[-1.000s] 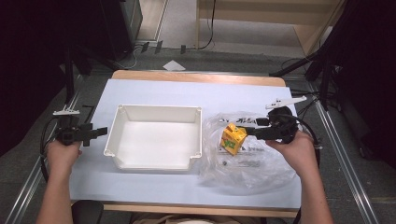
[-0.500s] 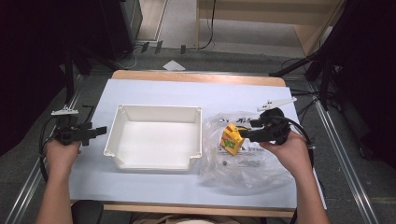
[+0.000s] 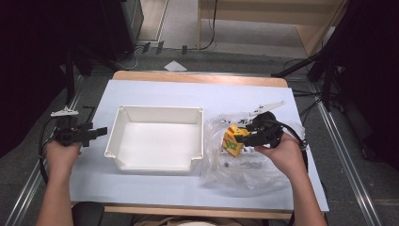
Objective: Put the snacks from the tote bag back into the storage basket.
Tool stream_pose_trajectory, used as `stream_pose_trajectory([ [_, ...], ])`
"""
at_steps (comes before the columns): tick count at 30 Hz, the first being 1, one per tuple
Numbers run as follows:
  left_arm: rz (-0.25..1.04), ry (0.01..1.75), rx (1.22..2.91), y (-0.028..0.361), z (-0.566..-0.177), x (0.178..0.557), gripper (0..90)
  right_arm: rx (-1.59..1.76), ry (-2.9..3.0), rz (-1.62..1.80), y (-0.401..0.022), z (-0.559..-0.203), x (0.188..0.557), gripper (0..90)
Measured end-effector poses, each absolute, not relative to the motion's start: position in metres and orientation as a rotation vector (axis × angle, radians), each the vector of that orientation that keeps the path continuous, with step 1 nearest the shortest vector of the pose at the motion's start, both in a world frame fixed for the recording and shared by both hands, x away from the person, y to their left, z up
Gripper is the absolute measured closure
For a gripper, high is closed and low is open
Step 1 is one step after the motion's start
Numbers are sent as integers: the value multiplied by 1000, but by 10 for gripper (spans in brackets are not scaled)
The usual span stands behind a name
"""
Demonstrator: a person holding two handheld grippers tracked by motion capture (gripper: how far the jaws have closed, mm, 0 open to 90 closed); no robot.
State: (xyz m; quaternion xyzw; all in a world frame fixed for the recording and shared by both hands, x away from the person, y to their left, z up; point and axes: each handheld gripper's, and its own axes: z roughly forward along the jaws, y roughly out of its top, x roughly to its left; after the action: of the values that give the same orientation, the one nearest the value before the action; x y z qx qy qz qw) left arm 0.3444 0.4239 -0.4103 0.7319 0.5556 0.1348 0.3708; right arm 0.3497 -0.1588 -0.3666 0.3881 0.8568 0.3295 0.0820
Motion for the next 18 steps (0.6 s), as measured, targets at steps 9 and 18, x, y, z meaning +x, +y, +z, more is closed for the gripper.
stream_pose_trajectory([
  [9, 345, 1431, 1866, 424, -411, 345, 225, 1179, 2602, 948, -147, -387, 358, 373],
  [18, 339, 1431, 1873, 423, -412, 346, 225, 1197, 2622, 907, -141, -405, 364, 394],
])
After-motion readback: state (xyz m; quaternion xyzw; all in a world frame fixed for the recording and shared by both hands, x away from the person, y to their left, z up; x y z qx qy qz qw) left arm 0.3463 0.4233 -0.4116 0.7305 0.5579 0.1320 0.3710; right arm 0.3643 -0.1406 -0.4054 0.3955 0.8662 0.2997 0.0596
